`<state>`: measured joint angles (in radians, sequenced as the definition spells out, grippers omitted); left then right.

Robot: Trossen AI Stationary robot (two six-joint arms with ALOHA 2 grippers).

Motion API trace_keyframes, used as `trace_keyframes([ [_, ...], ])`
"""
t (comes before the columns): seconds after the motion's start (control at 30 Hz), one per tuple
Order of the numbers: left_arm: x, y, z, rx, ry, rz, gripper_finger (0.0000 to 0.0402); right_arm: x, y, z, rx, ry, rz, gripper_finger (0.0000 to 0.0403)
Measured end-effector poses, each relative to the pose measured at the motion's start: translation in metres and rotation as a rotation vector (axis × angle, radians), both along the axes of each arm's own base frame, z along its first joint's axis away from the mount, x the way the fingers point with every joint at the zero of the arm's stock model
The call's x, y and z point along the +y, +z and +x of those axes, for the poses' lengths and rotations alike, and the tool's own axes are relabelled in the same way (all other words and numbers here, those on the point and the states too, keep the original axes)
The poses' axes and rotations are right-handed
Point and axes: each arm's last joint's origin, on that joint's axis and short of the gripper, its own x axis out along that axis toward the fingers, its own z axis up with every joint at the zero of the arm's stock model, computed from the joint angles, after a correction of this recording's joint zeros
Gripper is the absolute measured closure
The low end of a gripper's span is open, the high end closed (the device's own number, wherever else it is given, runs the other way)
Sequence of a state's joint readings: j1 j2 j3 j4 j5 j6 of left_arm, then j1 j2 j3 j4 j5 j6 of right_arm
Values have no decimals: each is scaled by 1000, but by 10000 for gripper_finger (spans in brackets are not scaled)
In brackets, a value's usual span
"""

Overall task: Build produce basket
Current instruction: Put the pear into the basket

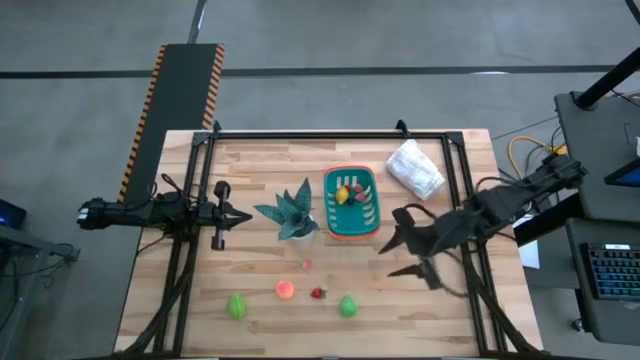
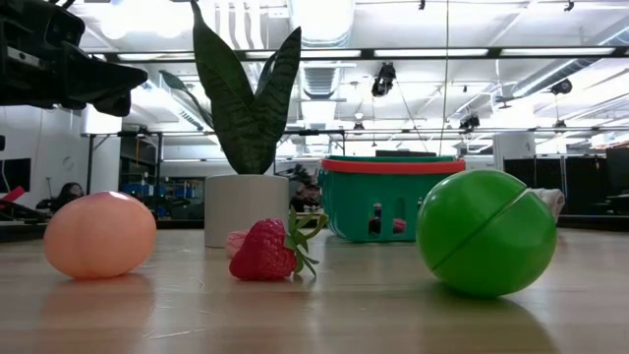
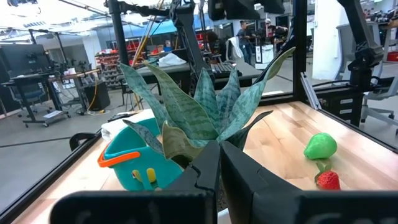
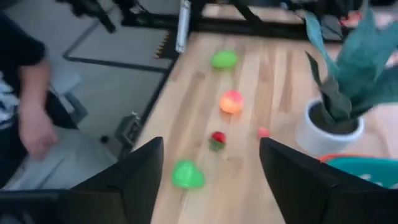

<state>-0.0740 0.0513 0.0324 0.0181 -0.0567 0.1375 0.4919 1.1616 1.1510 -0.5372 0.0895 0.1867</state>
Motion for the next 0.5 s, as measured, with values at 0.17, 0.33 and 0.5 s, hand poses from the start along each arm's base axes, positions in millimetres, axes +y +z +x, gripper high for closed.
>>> trace_keyframes([
  [0.17, 0, 0, 0, 0, 0, 0, 402, 8, -23, 16, 73, -4, -61, 91],
  [0.33, 0, 0, 0, 0, 1, 0, 402, 13, -39, 25, 131, 1, -104, 50],
  [0.5, 0, 0, 0, 0, 0, 0, 402, 14, -45, 23, 216, -30, -45, 53],
])
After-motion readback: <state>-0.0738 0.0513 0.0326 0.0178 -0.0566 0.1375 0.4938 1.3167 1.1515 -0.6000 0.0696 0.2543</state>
